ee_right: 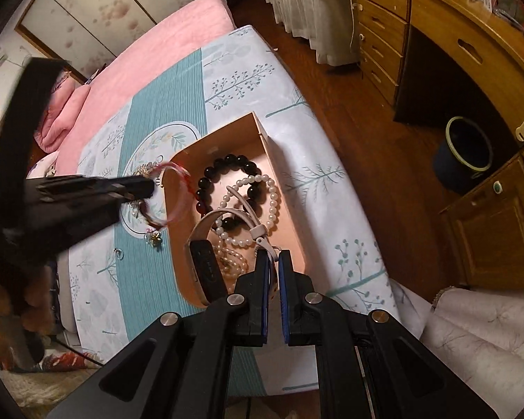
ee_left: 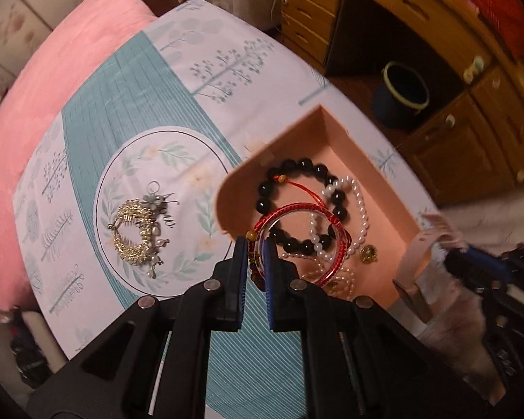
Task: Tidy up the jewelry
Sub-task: 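Carry the red bracelet and watch over the pink box and lower them, then open both tools and withdraw them from the box toward the rings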
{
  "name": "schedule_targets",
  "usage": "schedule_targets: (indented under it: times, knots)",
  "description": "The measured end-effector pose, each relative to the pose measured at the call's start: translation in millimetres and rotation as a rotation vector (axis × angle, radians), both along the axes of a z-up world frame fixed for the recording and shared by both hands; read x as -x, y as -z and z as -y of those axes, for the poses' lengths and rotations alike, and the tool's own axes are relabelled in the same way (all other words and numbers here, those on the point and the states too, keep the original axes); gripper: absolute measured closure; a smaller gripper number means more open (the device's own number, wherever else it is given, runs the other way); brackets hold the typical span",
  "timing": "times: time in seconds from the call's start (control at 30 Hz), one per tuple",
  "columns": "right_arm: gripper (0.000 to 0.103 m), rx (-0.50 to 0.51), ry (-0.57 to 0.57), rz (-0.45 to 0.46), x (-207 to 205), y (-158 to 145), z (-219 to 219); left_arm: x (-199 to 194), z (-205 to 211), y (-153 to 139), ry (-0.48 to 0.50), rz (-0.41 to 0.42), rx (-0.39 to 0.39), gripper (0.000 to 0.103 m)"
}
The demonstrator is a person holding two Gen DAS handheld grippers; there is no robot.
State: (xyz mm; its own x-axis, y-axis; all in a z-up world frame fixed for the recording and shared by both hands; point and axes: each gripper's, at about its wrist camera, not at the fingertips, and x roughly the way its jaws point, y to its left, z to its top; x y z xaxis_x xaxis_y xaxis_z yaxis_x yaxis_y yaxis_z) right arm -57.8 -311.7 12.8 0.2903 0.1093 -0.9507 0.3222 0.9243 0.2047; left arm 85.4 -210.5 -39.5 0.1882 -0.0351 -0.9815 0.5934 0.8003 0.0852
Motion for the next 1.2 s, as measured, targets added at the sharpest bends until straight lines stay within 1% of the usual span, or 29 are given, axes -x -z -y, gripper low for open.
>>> schedule_targets:
  times: [0.13, 0.2, 0.23, 0.3, 0.33, 0.37, 0.4, 0.53, 0.83, 0.93, 0.97, 1.0, 1.13, 1.2]
  knots:
    - [0.098, 0.013, -0.02, -0.002, -4, -5, -3, 14, 11, 6, 0.064, -0.003, -0.004, 0.096]
    - [0.098, 0.024, -0.031, -0.001, -6, -6, -6, 18, 9, 3, 0.073, -0.013, 0.007, 0.093]
    - [0.098, 0.029, -0.034, -0.003, -7, -6, -7, 19, 7, 1, 0.073, -0.014, 0.012, 0.09]
    - [0.098, 0.033, -0.039, -0.011, -15, -4, -10, 20, 1, -4, 0.067, -0.009, 0.018, 0.071]
    - [0.098, 0.035, -0.044, -0.014, -16, -4, -11, 21, -3, -7, 0.06, -0.004, 0.021, 0.053]
    - [0.098, 0.037, -0.051, -0.013, -18, -4, -13, 22, -8, -12, 0.049, 0.008, 0.03, 0.045]
    - [0.098, 0.038, -0.061, -0.01, -24, -2, -15, 23, -15, -18, 0.038, 0.027, 0.041, 0.044]
    - [0.098, 0.039, -0.101, -0.014, -33, 2, -24, 26, -39, -30, -0.005, 0.06, 0.047, 0.044]
    - [0.098, 0.065, -0.154, -0.036, -58, 11, -47, 30, -93, -48, -0.12, 0.108, 0.064, 0.044]
    - [0.096, 0.069, -0.158, -0.056, -64, 18, -51, 30, -109, -52, -0.159, 0.11, 0.076, 0.044]
    - [0.092, 0.065, -0.157, -0.064, -65, 22, -51, 31, -114, -52, -0.171, 0.112, 0.076, 0.044]
    - [0.091, 0.05, -0.159, -0.075, -66, 26, -52, 30, -120, -52, -0.188, 0.112, 0.076, 0.044]
    - [0.09, 0.051, -0.161, -0.124, -66, 40, -56, 26, -139, -48, -0.256, 0.082, 0.088, 0.044]
    - [0.09, 0.05, -0.175, -0.121, -66, 40, -60, 25, -148, -46, -0.285, 0.078, 0.095, 0.044]
